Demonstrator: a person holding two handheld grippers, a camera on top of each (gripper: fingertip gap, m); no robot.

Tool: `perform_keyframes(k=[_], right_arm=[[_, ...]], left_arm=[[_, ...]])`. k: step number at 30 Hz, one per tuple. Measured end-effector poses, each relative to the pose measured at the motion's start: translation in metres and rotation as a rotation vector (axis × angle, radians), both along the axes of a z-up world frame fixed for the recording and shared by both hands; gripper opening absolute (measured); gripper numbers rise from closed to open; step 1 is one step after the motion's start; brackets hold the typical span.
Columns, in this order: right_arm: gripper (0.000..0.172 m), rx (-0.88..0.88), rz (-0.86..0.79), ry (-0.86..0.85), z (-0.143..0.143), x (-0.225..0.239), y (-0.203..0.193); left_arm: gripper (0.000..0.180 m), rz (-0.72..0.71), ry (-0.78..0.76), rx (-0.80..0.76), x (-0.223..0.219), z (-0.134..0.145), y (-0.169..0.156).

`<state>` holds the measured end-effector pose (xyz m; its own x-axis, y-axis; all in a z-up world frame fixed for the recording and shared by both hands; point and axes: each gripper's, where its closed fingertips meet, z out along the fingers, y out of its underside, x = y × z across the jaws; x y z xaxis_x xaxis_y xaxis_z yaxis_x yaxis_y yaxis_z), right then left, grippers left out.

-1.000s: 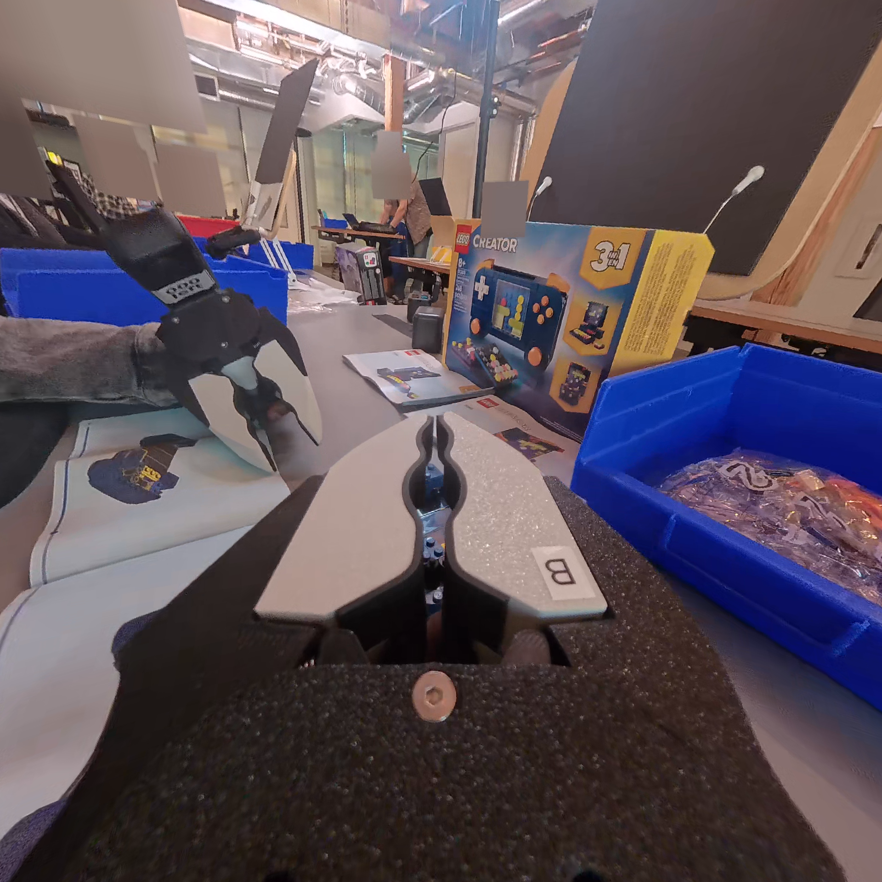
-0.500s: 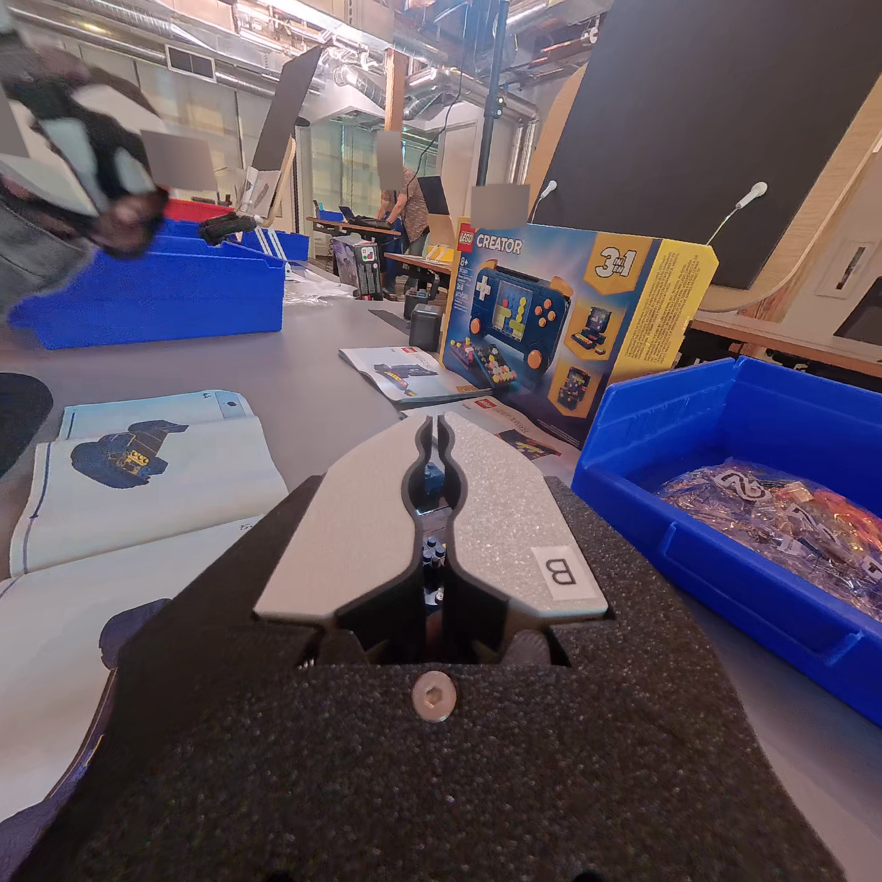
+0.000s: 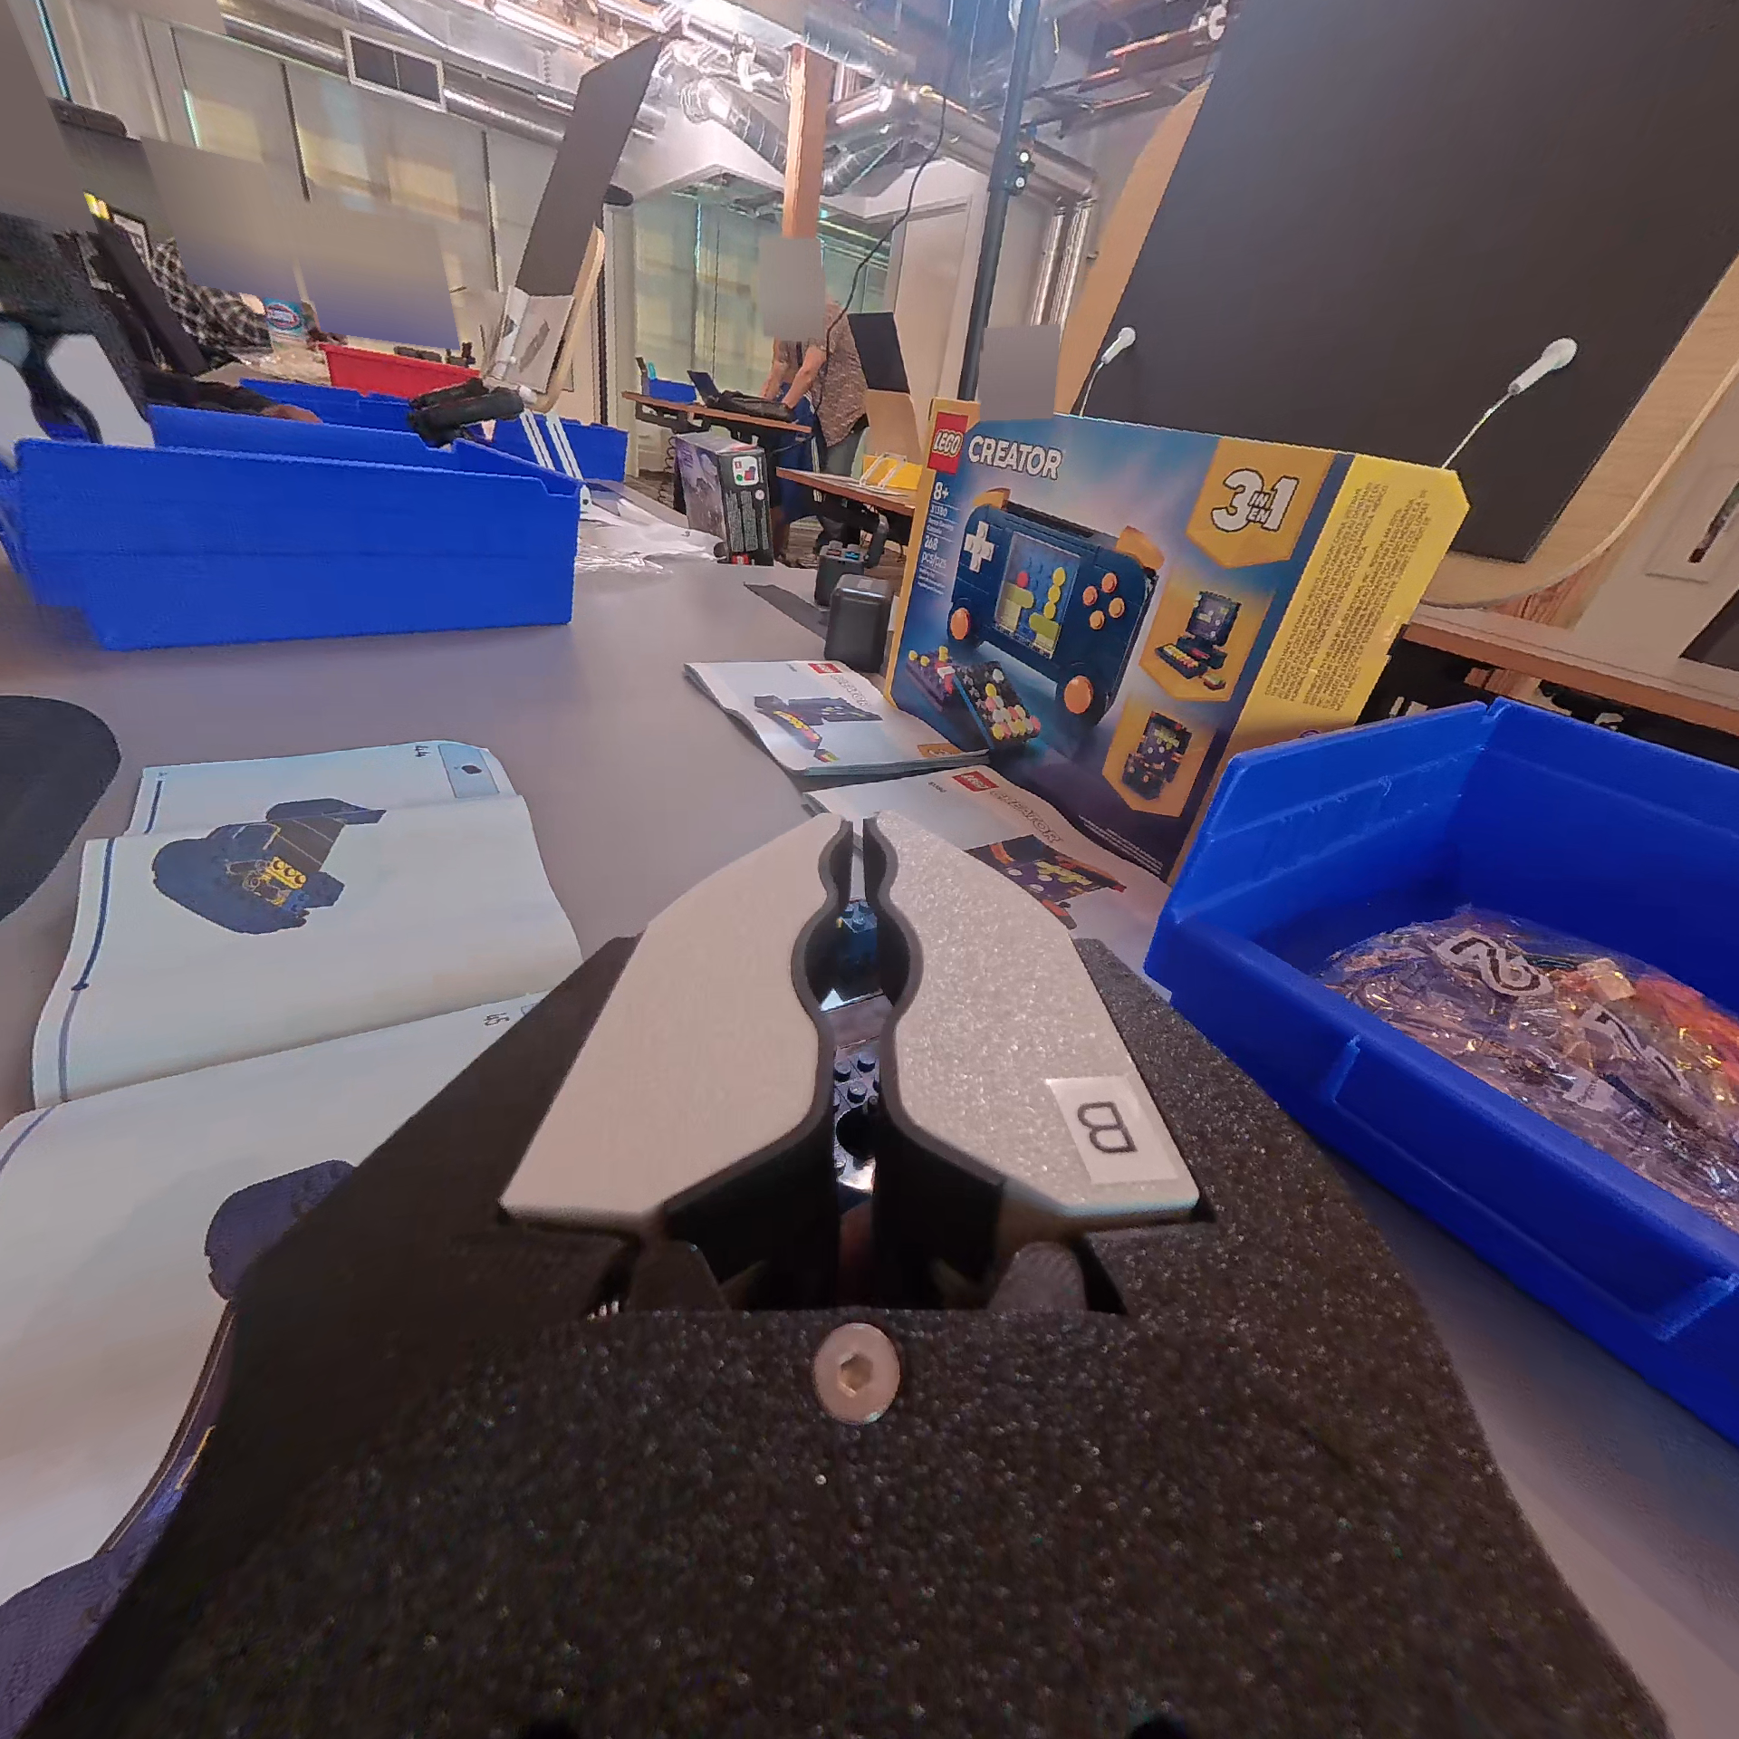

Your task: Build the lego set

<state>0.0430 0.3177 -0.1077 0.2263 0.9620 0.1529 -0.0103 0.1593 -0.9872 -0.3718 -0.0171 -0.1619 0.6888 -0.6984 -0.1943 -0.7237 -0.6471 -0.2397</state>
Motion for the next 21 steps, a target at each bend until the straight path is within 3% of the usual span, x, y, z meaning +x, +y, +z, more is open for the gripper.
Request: perform_keyframes(k=[7, 14, 18, 21], right_arm=[[0.001, -0.003, 0.000, 0.002, 0.000, 0.000, 0.000], [0.001, -0.007, 0.000, 0.005, 0.000, 0.001, 0.001], [0.002, -0.008, -0.001, 0.004, 0.000, 0.000, 0.001], [0.002, -0.008, -0.002, 0.002, 0.000, 0.000, 0.001]], left_arm=[[0.016, -0.116, -0.104, -0.192, 0.006, -0.030, -0.003], [0.012, -0.122, -0.103, -0.238, 0.001, -0.045, -0.005], [0.008, -0.111, -0.152, -0.262, 0.007, -0.043, -0.007], [0.008, 0.003, -0.097, -0.224, -0.009, -0.019, -0.002]])
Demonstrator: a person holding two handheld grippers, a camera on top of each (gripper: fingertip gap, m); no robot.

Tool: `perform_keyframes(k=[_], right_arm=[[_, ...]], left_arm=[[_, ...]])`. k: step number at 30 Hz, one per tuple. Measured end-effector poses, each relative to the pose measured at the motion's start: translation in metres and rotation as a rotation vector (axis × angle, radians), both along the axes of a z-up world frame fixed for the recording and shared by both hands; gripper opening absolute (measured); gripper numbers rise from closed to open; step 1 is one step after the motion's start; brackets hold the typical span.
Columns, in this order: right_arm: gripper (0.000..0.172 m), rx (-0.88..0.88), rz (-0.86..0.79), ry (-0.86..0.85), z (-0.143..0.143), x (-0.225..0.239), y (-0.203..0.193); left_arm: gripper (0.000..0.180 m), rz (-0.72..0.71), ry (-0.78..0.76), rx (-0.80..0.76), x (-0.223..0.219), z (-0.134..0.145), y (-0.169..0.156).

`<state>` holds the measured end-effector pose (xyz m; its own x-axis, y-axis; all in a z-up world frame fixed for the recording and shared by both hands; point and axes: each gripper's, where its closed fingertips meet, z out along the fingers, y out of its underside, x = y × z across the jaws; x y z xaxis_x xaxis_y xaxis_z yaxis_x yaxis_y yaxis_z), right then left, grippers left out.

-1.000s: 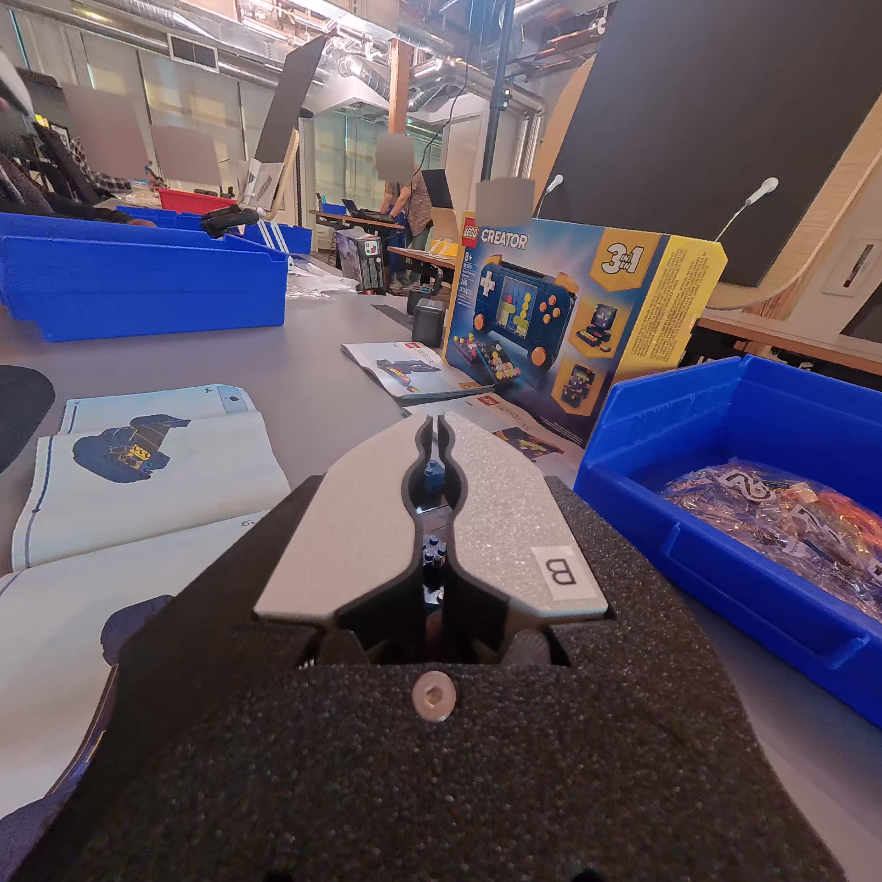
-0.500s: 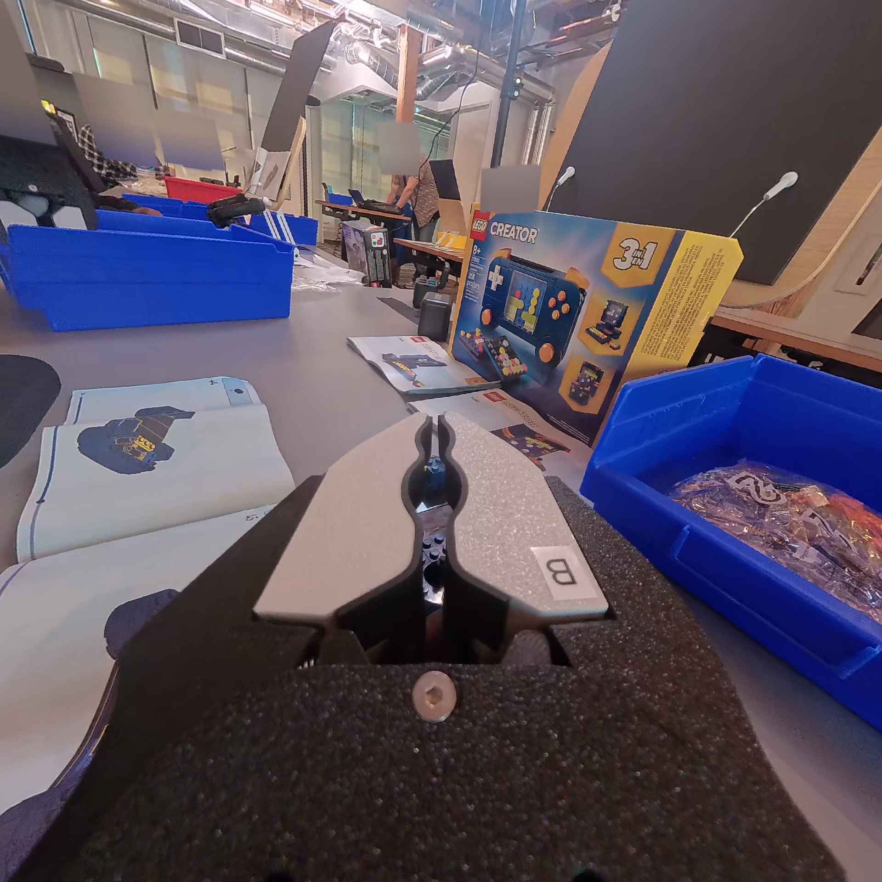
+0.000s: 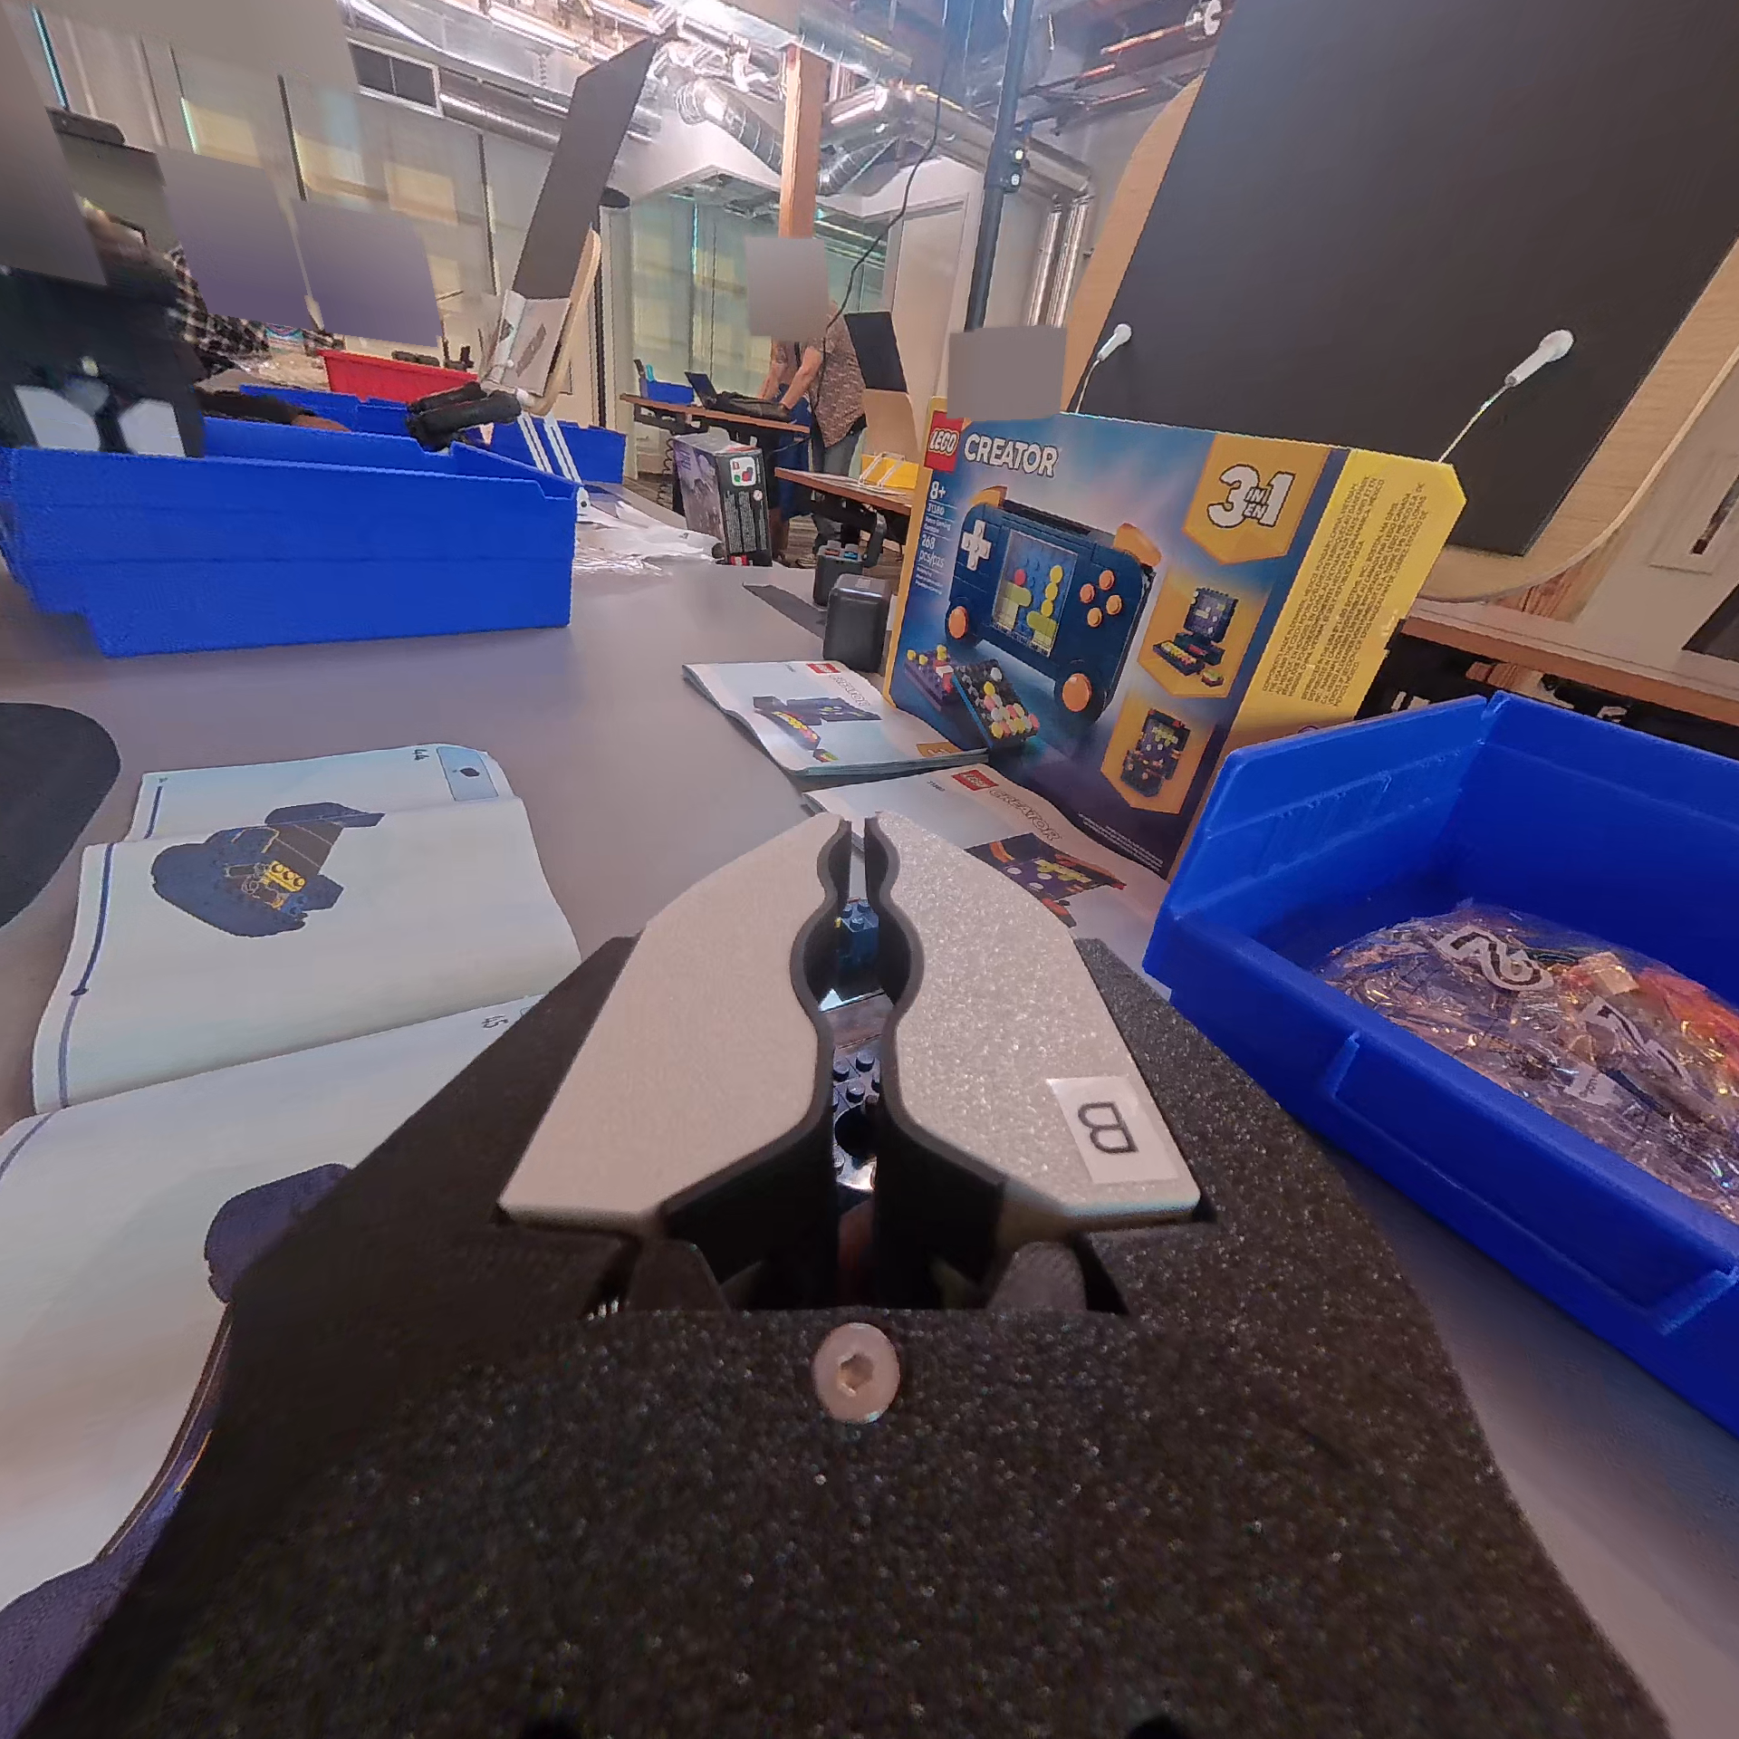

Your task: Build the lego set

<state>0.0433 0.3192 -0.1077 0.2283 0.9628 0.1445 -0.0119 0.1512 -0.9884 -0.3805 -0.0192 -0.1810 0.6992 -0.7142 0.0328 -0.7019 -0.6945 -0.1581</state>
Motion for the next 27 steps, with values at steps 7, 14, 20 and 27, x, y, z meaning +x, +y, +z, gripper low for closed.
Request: perform_keyframes(k=[7, 14, 20, 27], right_arm=[[0.001, 0.009, 0.011, -0.029, -0.003, -0.004, -0.003], [0.002, -0.001, 0.038, -0.045, -0.005, -0.005, -0.007], [0.003, -0.009, 0.055, -0.072, -0.008, -0.007, -0.009], [0.003, -0.013, 0.050, -0.068, -0.008, -0.007, -0.008]], left_arm=[[0.007, -0.054, -0.024, 0.506, 0.116, 0.144, 0.079], [0.007, -0.357, -0.149, 0.224, 0.267, 0.058, 0.155], [0.007, -0.333, -0.087, 0.105, 0.250, 0.004, 0.238], [0.007, -0.396, 0.051, 0.037, 0.239, -0.021, 0.265]])
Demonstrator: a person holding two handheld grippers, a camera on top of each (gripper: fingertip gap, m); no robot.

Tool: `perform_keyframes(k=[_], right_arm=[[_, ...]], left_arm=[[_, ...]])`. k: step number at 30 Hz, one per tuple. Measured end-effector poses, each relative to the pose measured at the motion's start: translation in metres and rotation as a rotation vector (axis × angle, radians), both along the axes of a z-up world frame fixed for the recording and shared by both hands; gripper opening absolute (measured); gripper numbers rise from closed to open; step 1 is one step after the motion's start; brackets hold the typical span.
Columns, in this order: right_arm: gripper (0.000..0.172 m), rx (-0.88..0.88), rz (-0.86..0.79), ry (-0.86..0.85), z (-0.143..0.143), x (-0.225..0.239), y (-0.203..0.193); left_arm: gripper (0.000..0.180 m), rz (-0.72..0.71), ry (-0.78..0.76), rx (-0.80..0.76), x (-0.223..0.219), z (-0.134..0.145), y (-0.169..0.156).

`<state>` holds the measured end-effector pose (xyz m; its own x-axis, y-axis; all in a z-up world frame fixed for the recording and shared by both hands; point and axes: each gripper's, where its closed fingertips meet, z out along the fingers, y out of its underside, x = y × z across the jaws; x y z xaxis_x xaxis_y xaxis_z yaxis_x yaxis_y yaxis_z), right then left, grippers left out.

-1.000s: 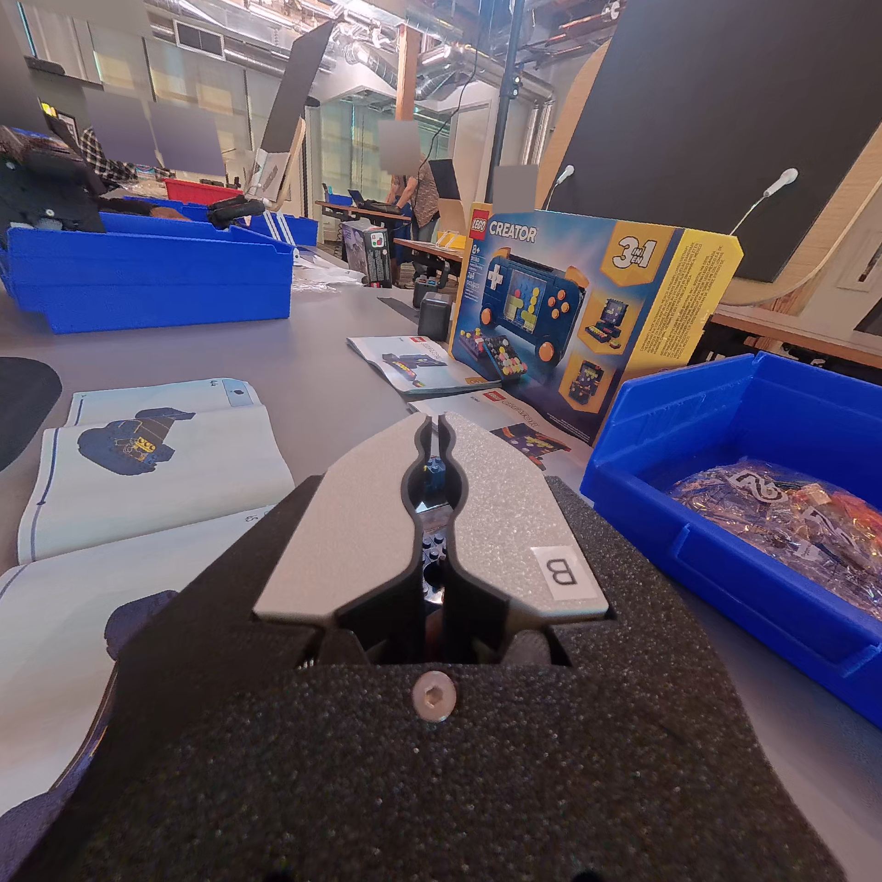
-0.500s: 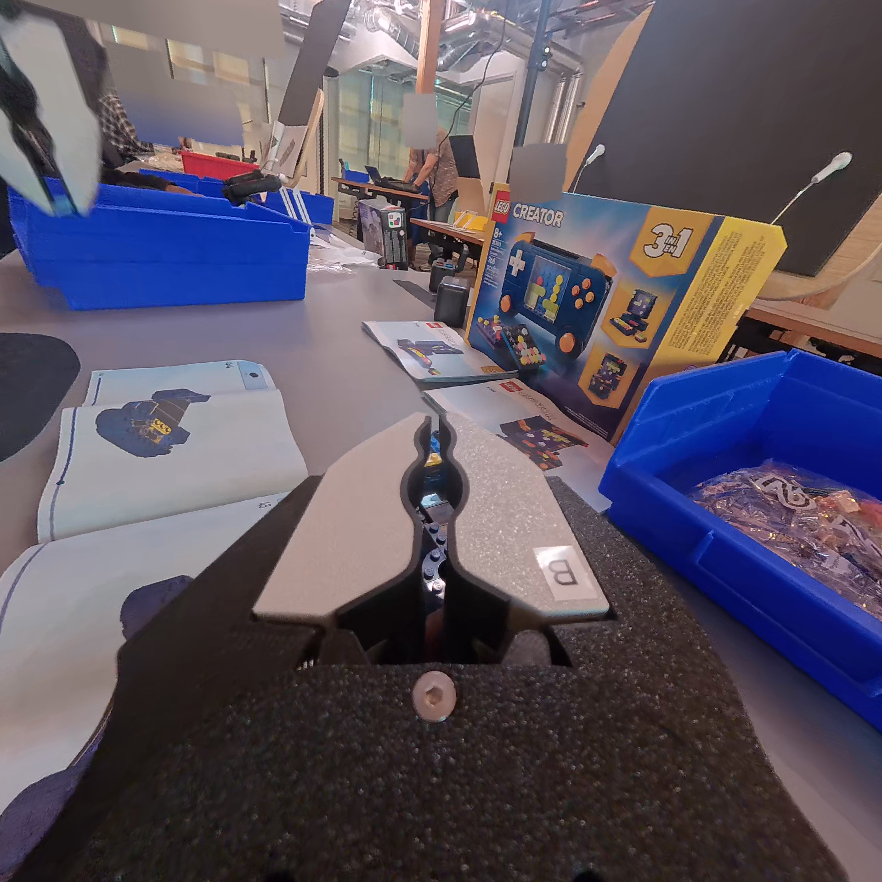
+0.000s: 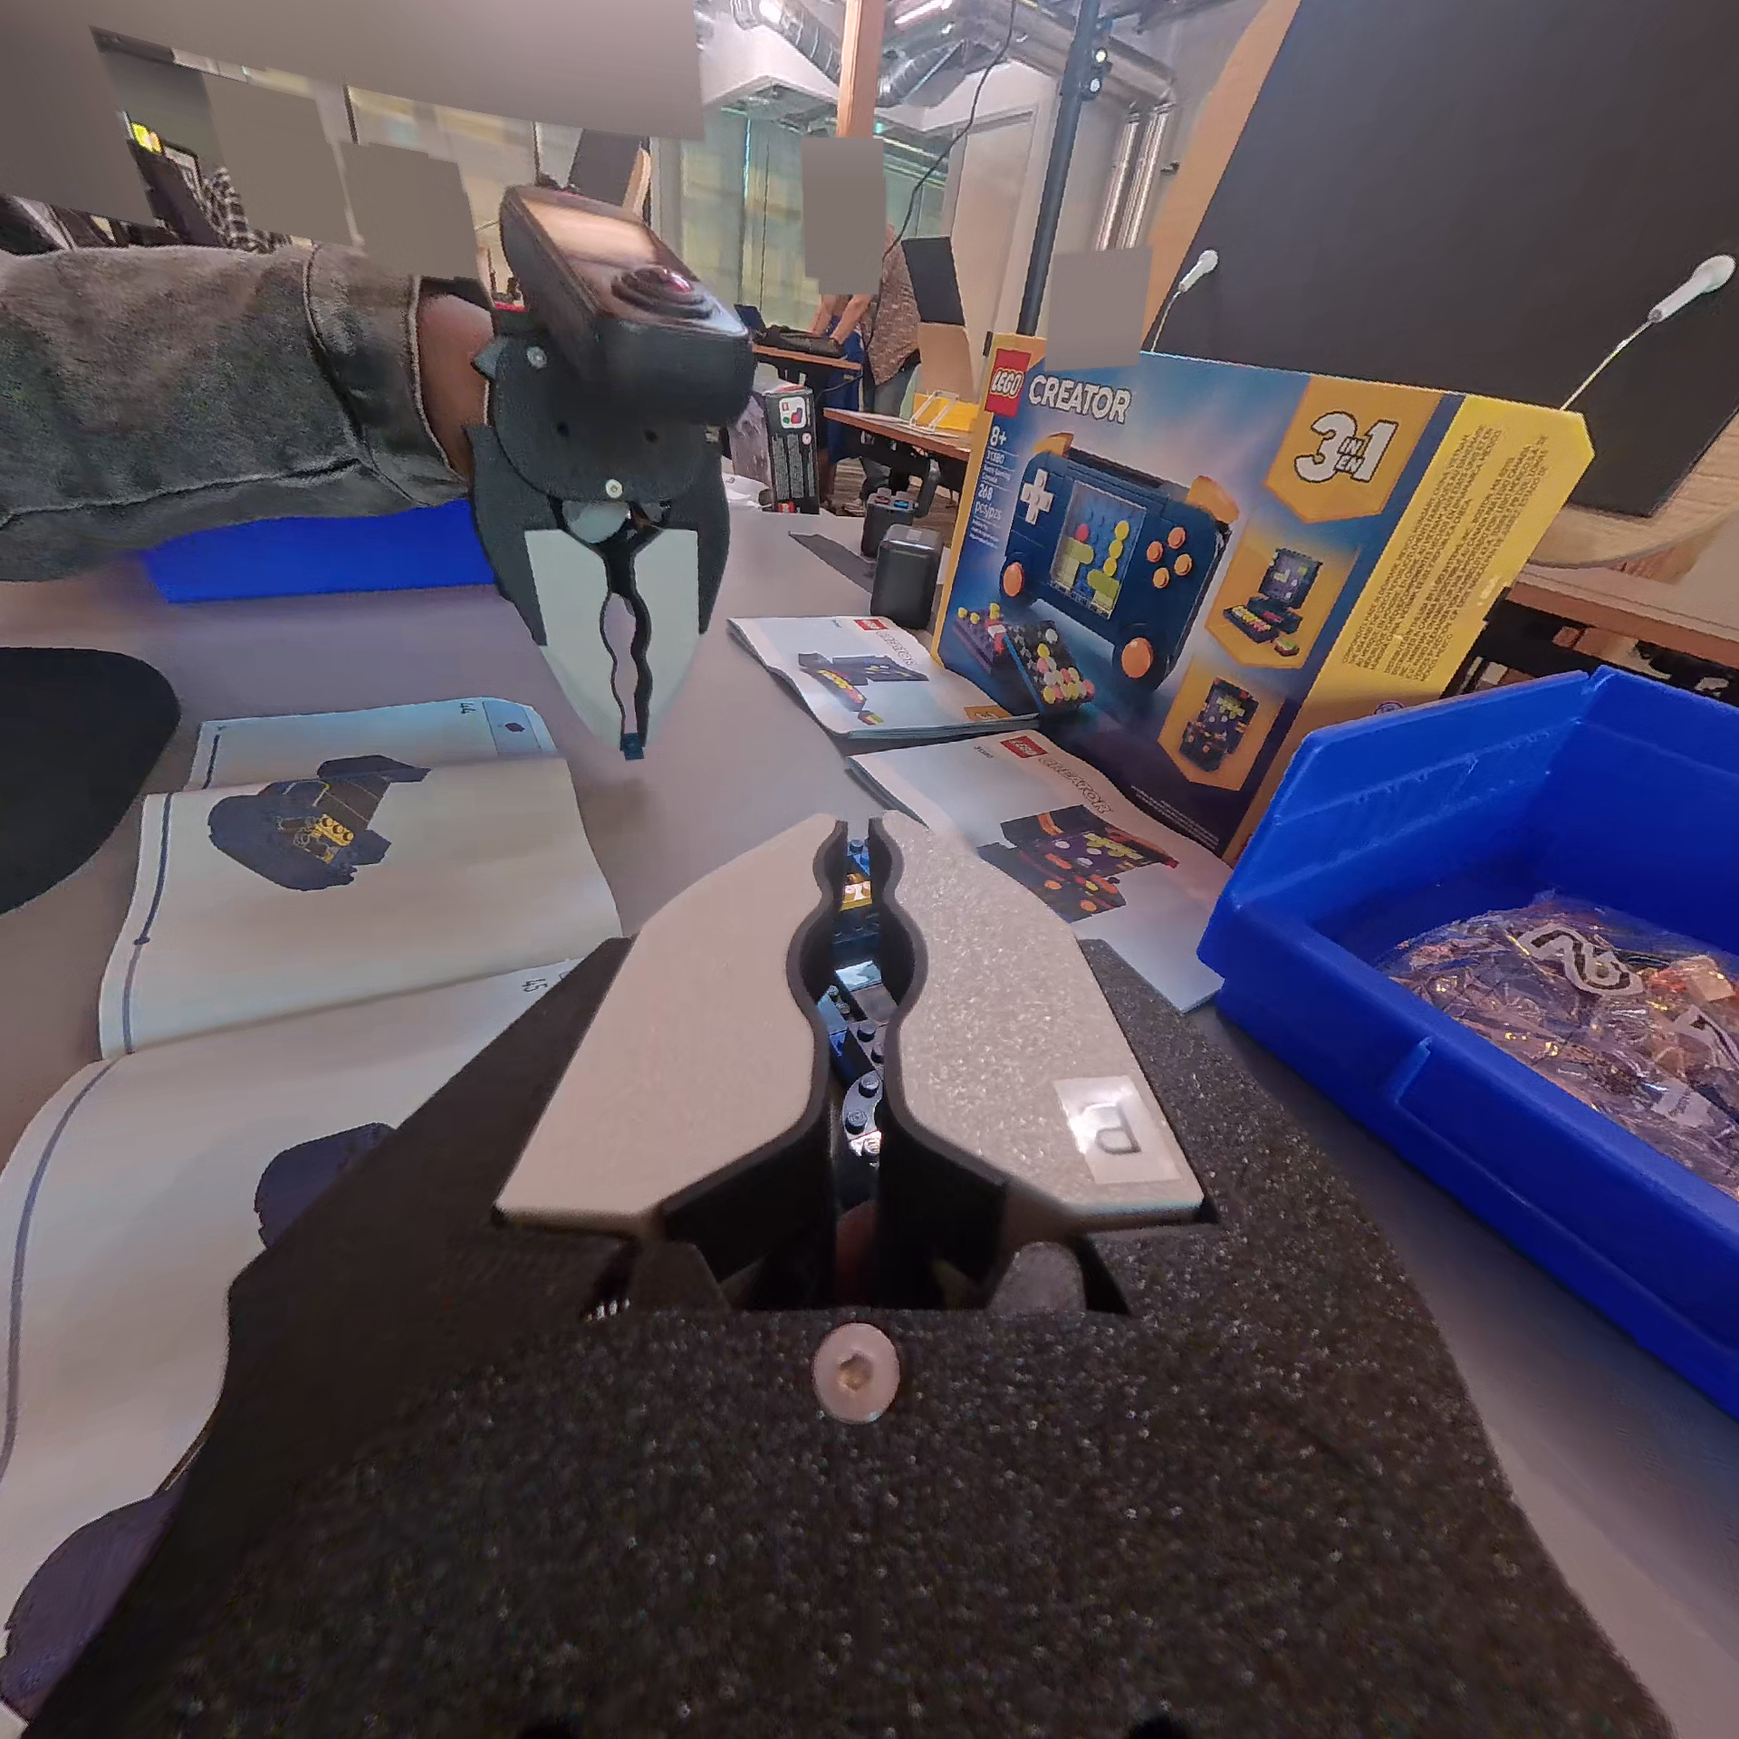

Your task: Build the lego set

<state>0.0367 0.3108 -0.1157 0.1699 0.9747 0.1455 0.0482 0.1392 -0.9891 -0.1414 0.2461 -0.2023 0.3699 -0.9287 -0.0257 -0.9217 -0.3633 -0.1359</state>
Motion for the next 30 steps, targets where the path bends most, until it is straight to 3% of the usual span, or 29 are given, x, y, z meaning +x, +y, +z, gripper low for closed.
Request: perform_keyframes(k=[16, 19, 23, 27, 30], right_arm=[[0.003, 0.004, -0.003, -0.005, -0.001, 0.000, 0.000], [0.003, -0.007, -0.005, 0.011, 0.001, 0.002, 0.001], [0.004, -0.028, -0.010, 0.036, 0.004, 0.004, 0.003], [0.004, -0.033, -0.011, 0.037, 0.004, 0.004, 0.004], [0.004, -0.032, -0.012, 0.035, 0.004, 0.004, 0.004]], left_arm=[[0.016, 0.034, 0.010, -0.020, -0.004, -0.007, -0.003], [0.020, 0.104, -0.029, 0.062, -0.010, 0.014, 0.000], [0.034, 0.299, -0.183, 0.326, -0.018, 0.075, -0.004], [0.029, 0.433, -0.358, 0.433, -0.033, 0.128, -0.060], [0.029, 0.567, -0.313, 0.464, -0.076, 0.141, -0.105]])
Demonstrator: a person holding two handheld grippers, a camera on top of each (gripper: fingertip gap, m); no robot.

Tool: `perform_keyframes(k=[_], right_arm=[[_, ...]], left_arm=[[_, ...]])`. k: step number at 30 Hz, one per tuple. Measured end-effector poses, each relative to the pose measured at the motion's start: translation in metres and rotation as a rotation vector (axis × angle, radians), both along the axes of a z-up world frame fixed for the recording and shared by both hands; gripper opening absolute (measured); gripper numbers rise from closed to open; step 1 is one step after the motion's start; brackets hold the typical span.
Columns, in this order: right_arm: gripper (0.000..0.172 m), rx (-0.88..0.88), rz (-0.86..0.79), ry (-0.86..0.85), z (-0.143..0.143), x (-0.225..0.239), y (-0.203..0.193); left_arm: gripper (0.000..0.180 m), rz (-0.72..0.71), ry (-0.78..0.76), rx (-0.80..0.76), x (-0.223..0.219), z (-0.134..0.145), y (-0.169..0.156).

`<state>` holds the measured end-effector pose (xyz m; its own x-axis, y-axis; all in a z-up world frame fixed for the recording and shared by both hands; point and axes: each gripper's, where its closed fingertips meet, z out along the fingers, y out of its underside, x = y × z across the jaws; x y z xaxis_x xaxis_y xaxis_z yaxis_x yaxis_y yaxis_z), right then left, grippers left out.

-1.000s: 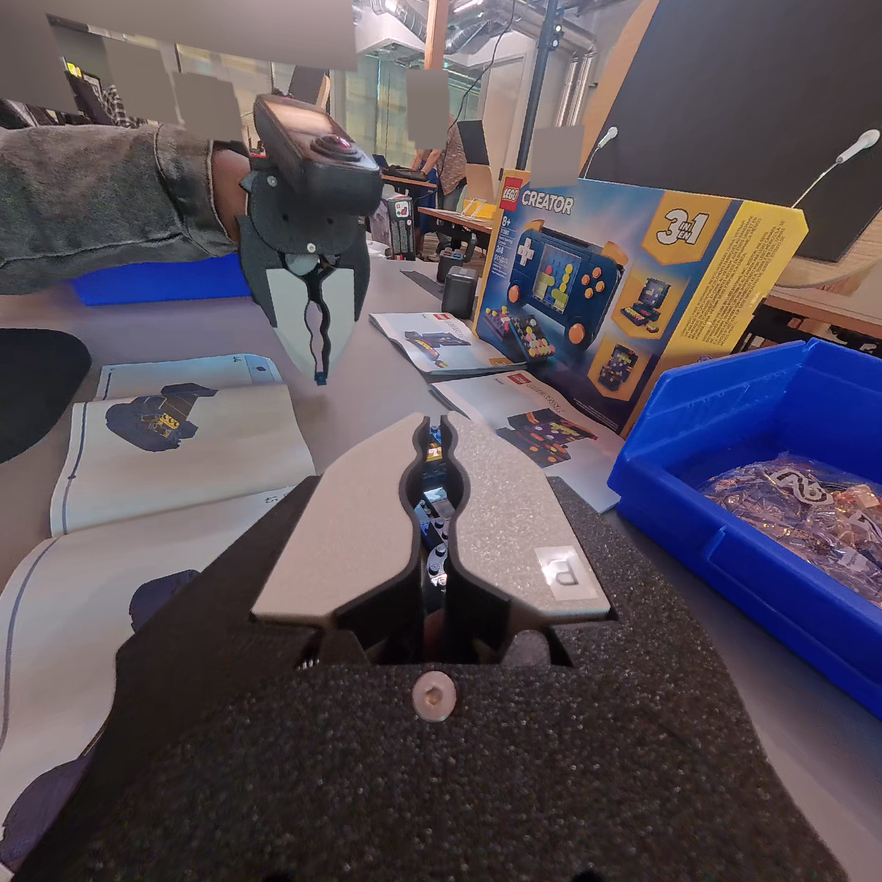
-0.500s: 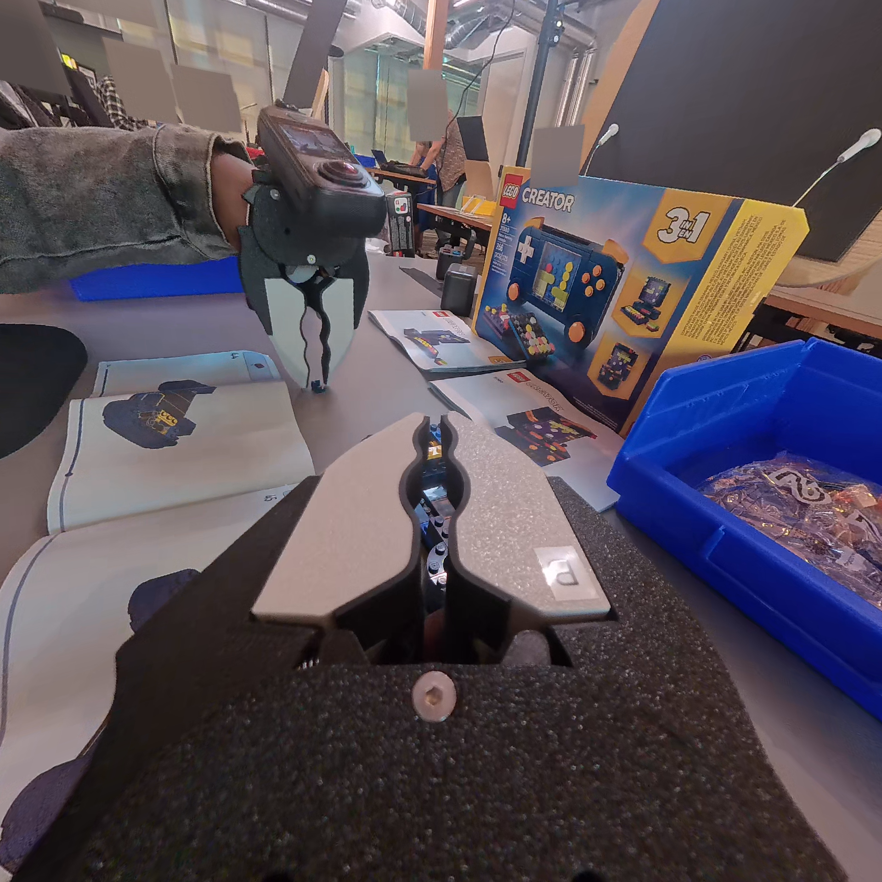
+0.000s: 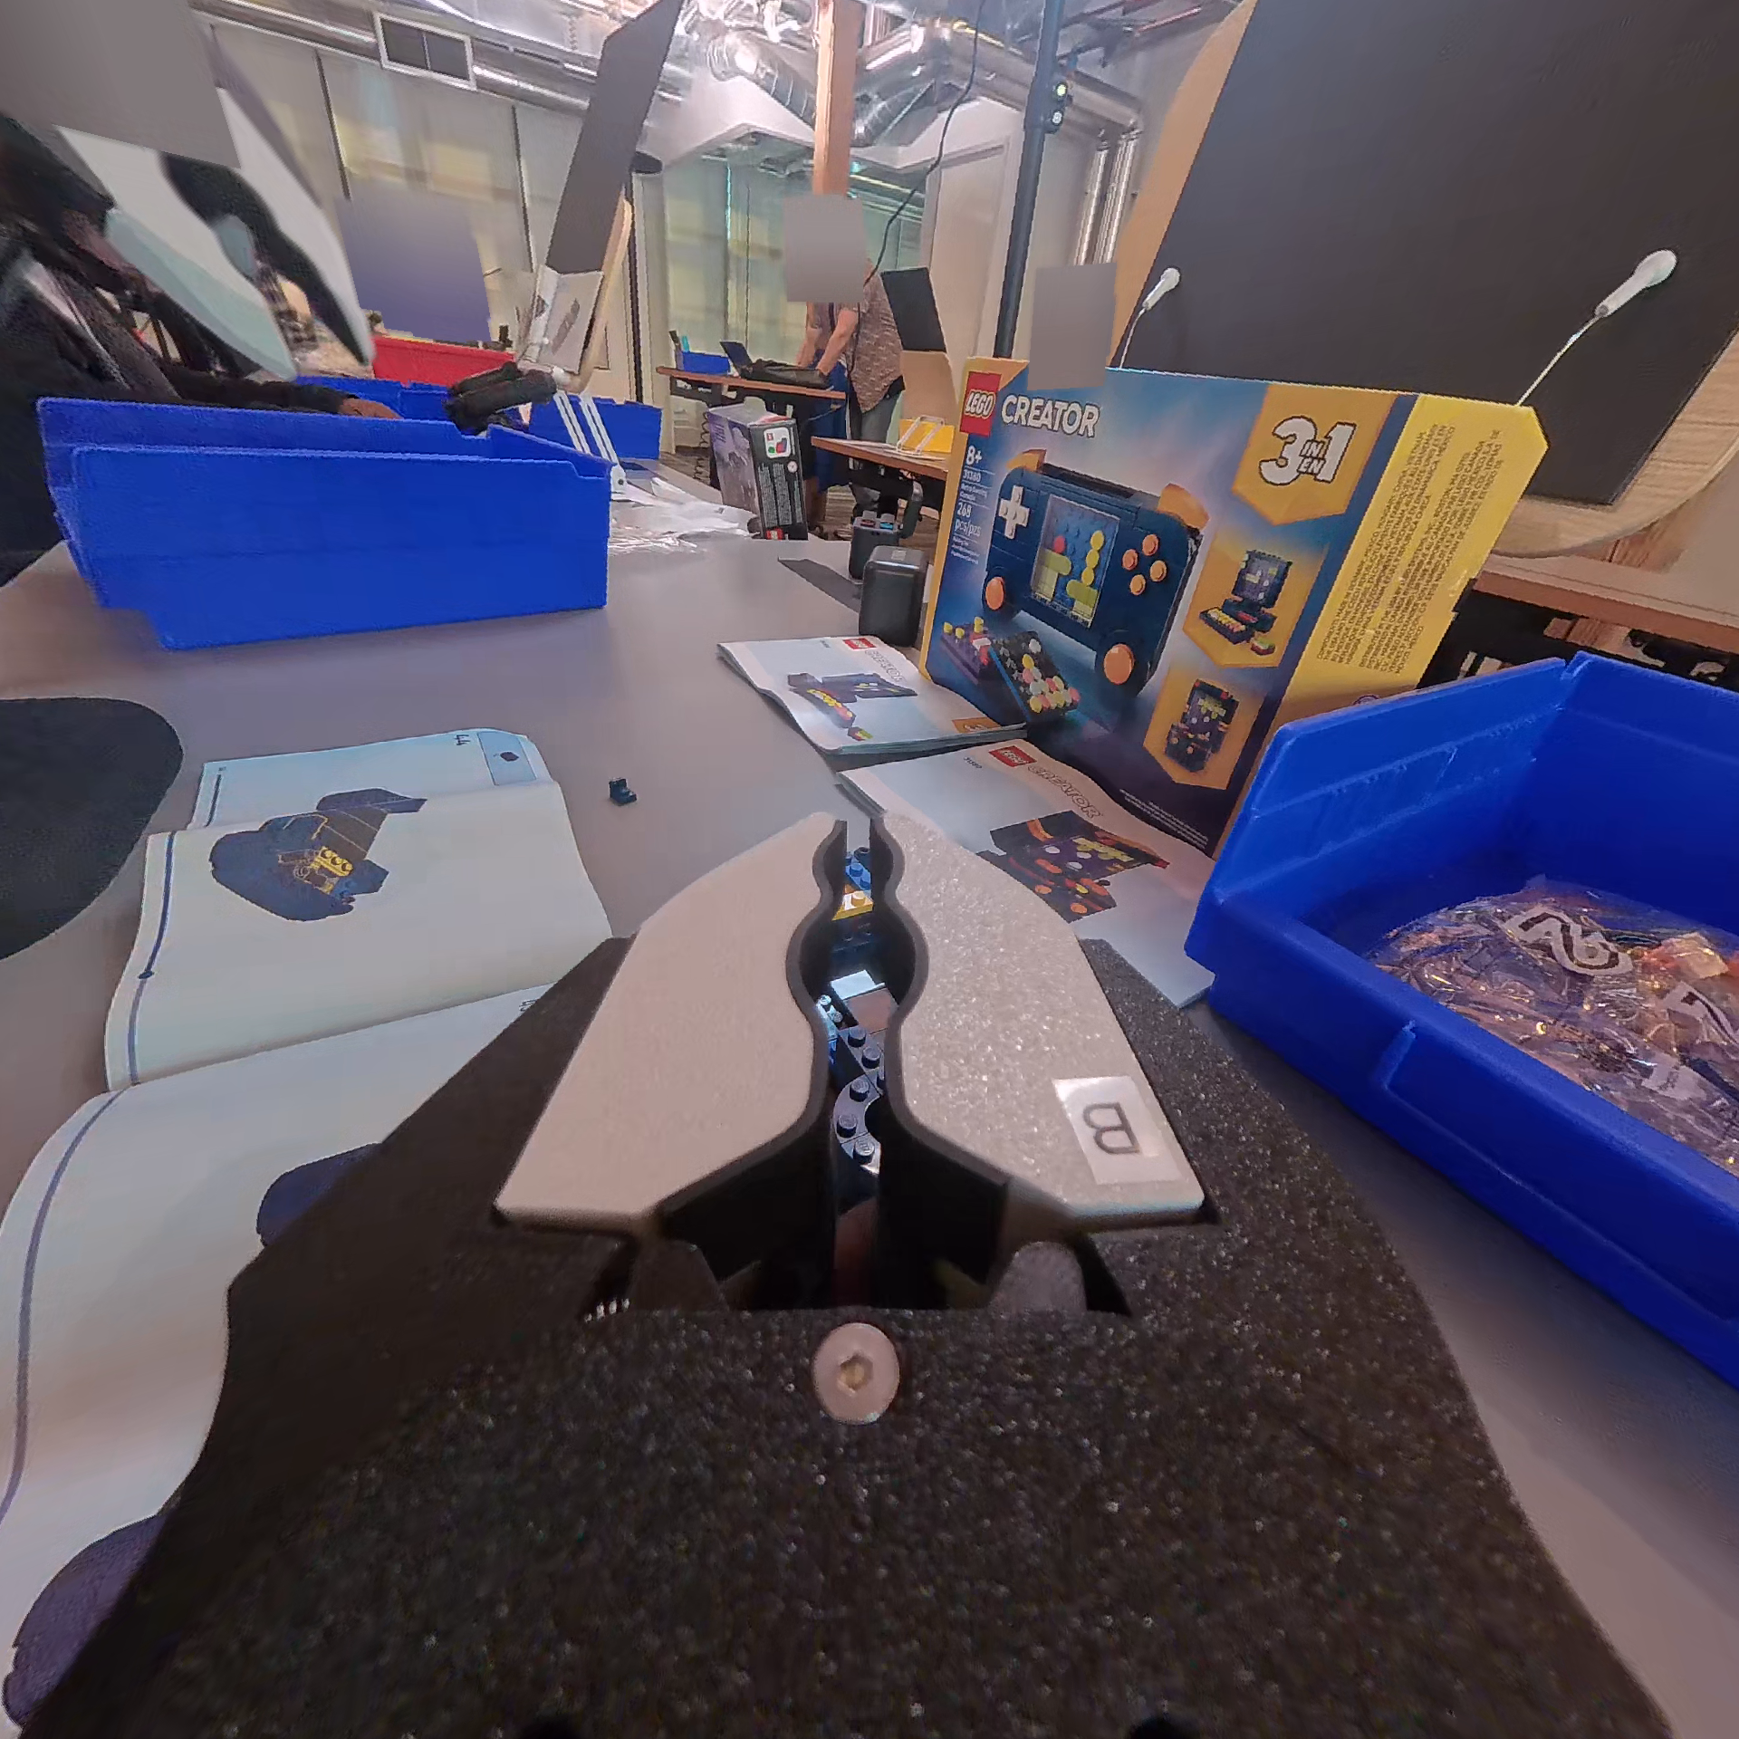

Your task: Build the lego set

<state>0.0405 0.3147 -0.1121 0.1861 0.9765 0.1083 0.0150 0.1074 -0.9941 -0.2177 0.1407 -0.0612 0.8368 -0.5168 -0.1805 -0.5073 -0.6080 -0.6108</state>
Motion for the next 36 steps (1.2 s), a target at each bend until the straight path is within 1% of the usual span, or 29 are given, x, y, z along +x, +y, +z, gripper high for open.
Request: perform_keyframes(k=[3, 5, 8, 10, 13, 15, 17, 19, 20, 24, 26, 30, 31, 33, 34, 36], right_arm=[[0.004, -0.001, -0.001, 0.001, 0.000, 0.000, 0.000], [0.004, -0.002, -0.003, 0.000, 0.000, 0.000, 0.001], [0.003, -0.004, -0.008, 0.003, 0.000, 0.000, 0.001], [0.004, -0.008, -0.011, 0.006, 0.000, 0.001, 0.002], [0.003, -0.013, -0.012, 0.011, 0.001, 0.001, 0.003], [0.003, -0.013, -0.012, 0.011, 0.001, 0.001, 0.003], [0.003, -0.011, -0.012, 0.010, 0.001, 0.001, 0.003], [0.004, -0.011, -0.012, 0.009, 0.001, 0.001, 0.003], [0.003, -0.011, -0.012, 0.009, 0.001, 0.001, 0.003], [0.004, -0.009, -0.011, 0.008, 0.000, 0.001, 0.002], [0.004, -0.009, -0.011, 0.008, 0.000, 0.001, 0.002], [0.004, -0.009, -0.010, 0.007, 0.000, 0.001, 0.002], [0.003, -0.008, -0.009, 0.007, 0.000, 0.001, 0.002], [0.003, -0.008, -0.008, 0.006, 0.000, 0.001, 0.002], [0.003, -0.008, -0.008, 0.006, 0.000, 0.001, 0.002], [0.004, -0.009, -0.007, 0.006, 0.000, 0.001, 0.002]], left_arm=[[0.030, 0.217, 0.068, -0.068, -0.062, -0.006, -0.044], [0.030, 0.332, 0.024, -0.128, -0.087, -0.016, -0.072], [0.036, 0.412, -0.058, -0.212, -0.097, -0.036, -0.104], [0.042, 0.427, -0.098, -0.247, -0.092, -0.050, -0.113], [0.059, 0.413, -0.137, -0.336, -0.077, -0.075, -0.118], [0.060, 0.420, -0.103, -0.398, -0.074, -0.092, -0.122], [0.050, 0.440, -0.052, -0.410, -0.079, -0.100, -0.122], [0.039, 0.432, -0.082, -0.418, -0.074, -0.099, -0.121], [0.040, 0.415, -0.107, -0.431, -0.067, -0.099, -0.121], [0.041, 0.369, -0.089, -0.455, -0.048, -0.100, -0.120], [0.042, 0.361, -0.122, -0.454, -0.034, -0.099, -0.115], [0.044, 0.337, -0.139, -0.451, -0.007, -0.100, -0.104], [0.046, 0.329, -0.152, -0.454, 0.001, -0.100, -0.101], [0.059, 0.277, -0.192, -0.455, 0.021, -0.099, -0.094], [0.061, 0.249, -0.195, -0.450, 0.030, -0.099, -0.091], [0.073, 0.233, -0.160, -0.452, 0.035, -0.102, -0.089]])
